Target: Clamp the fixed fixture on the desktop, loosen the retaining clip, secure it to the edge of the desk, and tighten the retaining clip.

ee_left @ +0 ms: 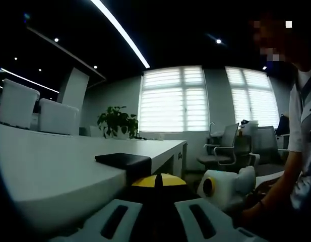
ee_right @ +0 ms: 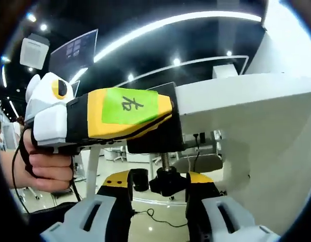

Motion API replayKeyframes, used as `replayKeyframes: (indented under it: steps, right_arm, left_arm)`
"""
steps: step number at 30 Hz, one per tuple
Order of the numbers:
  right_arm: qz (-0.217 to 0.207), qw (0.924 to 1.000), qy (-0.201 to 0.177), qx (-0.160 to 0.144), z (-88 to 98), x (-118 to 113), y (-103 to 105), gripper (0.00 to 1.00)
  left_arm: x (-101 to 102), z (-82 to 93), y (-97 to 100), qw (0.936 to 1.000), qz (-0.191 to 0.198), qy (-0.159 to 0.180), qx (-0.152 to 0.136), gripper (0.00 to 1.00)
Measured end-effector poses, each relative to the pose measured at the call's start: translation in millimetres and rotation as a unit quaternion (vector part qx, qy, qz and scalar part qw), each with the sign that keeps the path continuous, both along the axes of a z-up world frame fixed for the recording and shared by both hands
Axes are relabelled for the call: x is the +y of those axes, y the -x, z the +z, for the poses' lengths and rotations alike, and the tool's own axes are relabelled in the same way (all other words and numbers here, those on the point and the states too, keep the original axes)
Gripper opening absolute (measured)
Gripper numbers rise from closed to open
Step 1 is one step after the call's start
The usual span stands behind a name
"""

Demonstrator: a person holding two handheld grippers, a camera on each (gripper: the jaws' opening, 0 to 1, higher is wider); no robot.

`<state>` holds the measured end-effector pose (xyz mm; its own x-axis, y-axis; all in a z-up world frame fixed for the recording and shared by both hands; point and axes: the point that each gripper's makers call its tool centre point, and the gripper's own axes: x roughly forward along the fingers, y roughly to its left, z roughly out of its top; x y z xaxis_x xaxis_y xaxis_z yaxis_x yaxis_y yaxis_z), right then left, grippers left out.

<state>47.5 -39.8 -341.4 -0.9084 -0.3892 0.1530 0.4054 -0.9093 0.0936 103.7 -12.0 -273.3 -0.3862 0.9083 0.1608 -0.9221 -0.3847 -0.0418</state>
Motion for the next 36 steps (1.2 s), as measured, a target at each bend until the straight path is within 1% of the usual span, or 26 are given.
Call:
replayKeyframes:
  steps: [2, 3, 4, 6, 11, 12, 14, 15, 16, 17, 20, 24, 26, 30, 33, 34, 36]
  right_arm:
    - [-0.01, 0.9999, -0.003, 0.001, -0.6, 5.3, 2.2, 0.28]
    - [-0.013, 0.9999, -0.003, 0.0, -0.8, 8.4, 3.2, 0.27]
    - [-0.009, 1.0, 0.001, 0.001, -0.9, 9.2, 3.7, 0.26]
    - [-0.002, 0.9999, -0.015, 0.007, -0.9, 6.3, 2.4, 0.26]
    - [0.016, 0.9997, -0.016, 0.012, -0.6, 6.3, 2.0, 0.26]
    - [0.024, 0.9992, -0.026, 0.017, -0.7, 5.6, 1.4, 0.26]
    - [0.045, 0.9965, -0.061, 0.034, -1.3, 3.3, -0.1, 0.25]
    - [0.055, 0.9958, -0.065, 0.036, -1.6, 2.4, -0.8, 0.25]
    - [0.079, 0.9945, -0.06, 0.033, -2.1, 0.4, -2.5, 0.25]
    - [0.092, 0.9936, -0.058, 0.03, -2.2, -0.4, -2.4, 0.25]
    - [0.119, 0.9887, -0.083, 0.039, -1.7, -2.8, -1.5, 0.25]
    - [0.152, 0.9833, -0.095, 0.035, -2.2, -5.1, -2.3, 0.25]
    - [0.16, 0.9819, -0.095, 0.034, -2.5, -5.8, -2.8, 0.25]
    - [0.168, 0.9807, -0.092, 0.039, -2.9, -6.8, -3.3, 0.25]
    - [0.153, 0.9842, -0.081, 0.038, -4.8, -5.3, -5.6, 0.26]
    - [0.145, 0.9858, -0.078, 0.033, -6.8, -2.4, -4.5, 0.26]
    - [0.126, 0.9905, -0.054, 0.008, -13.2, 2.1, -5.5, 0.26]
  left_arm:
    - [0.0, 0.0, -0.6, 1.0, -0.001, -0.001, 0.001, 0.01]
    - [0.0, 0.3, -0.6, 1.0, -0.001, -0.002, 0.0, 0.01]
    - [-0.1, 0.5, -0.5, 1.0, -0.002, -0.002, 0.0, 0.01]
    - [0.3, 0.4, -0.9, 1.0, -0.004, -0.002, 0.0, 0.01]
    - [0.5, -0.1, -2.2, 1.0, -0.003, 0.005, 0.0, 0.01]
    - [0.5, -0.1, -2.5, 1.0, -0.003, 0.004, 0.001, 0.01]
    - [0.4, 0.0, -2.7, 1.0, -0.003, 0.002, 0.0, 0.01]
    - [0.4, 0.0, -2.7, 1.0, -0.003, 0.002, -0.001, 0.01]
    - [0.3, 0.1, -2.8, 1.0, -0.003, 0.002, 0.0, 0.01]
    - [0.2, 0.1, -2.6, 1.0, -0.003, 0.002, 0.0, 0.01]
    - [-0.1, 0.1, -2.3, 1.0, -0.001, 0.002, 0.001, 0.01]
    - [0.3, -0.3, -2.0, 1.0, 0.0, 0.004, 0.003, 0.01]
    - [-0.2, -0.1, -1.0, 1.0, -0.001, 0.001, 0.003, 0.01]
    - [1.3, -2.8, -1.1, 1.0, -0.001, 0.008, 0.003, 0.01]
    - [0.8, -3.3, -0.5, 1.0, -0.002, 0.005, -0.002, 0.01]
    - [0.7, -3.3, -0.4, 1.0, -0.002, 0.005, -0.003, 0.01]
    - [0.7, -3.3, -0.3, 1.0, -0.002, 0.005, -0.003, 0.01]
